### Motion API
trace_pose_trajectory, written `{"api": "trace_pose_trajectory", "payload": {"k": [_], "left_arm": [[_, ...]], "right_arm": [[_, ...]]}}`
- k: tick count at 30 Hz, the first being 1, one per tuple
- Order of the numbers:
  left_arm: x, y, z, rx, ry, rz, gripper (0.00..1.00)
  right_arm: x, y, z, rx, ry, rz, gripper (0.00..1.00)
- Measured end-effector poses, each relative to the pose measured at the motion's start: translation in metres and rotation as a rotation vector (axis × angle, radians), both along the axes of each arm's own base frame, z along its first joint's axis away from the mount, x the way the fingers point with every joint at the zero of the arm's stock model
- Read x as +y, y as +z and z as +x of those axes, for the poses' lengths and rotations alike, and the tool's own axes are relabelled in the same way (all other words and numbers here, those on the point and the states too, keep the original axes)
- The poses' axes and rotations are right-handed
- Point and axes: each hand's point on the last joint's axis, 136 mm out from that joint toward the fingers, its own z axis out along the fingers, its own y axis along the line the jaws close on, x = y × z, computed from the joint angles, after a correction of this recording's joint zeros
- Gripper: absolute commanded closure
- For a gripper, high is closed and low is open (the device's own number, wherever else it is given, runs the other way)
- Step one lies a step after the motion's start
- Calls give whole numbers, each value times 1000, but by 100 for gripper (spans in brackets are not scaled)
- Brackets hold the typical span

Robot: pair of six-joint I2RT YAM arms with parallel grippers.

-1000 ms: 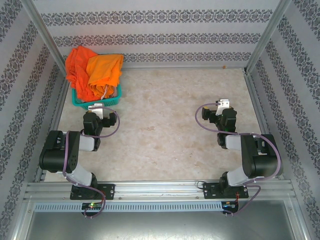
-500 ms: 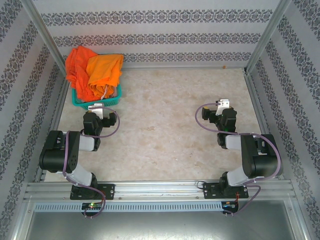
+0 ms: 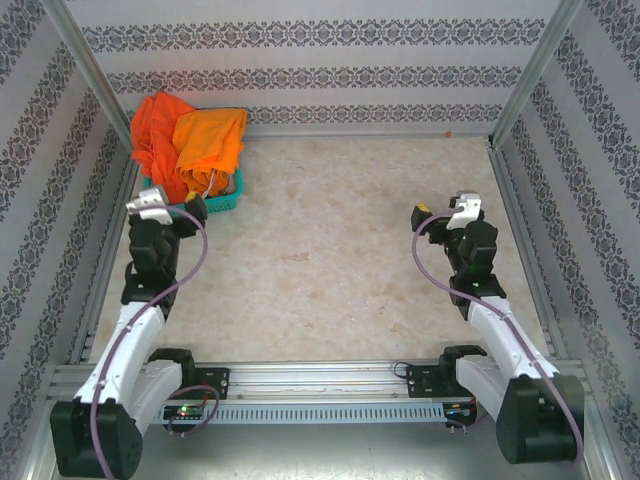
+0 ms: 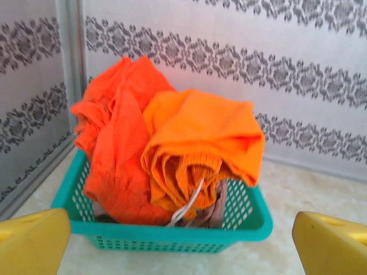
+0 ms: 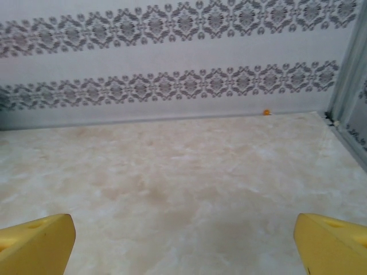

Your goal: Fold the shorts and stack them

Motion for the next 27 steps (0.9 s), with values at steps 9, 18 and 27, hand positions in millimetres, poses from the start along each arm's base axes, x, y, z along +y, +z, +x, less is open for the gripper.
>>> {"api": "trace_pose_trajectory", "payload": {"k": [9, 18, 27], "left_arm": [[-17, 85, 97, 207, -126, -13, 3], [-38, -26, 190, 656, -246, 29, 10], [-38, -92, 204, 863, -219, 106, 66]], "right_arm": [[13, 19, -15, 92, 56, 47, 2], [21, 20, -20, 145, 80, 88, 2], [22, 11, -23, 186, 80, 111, 2]]}}
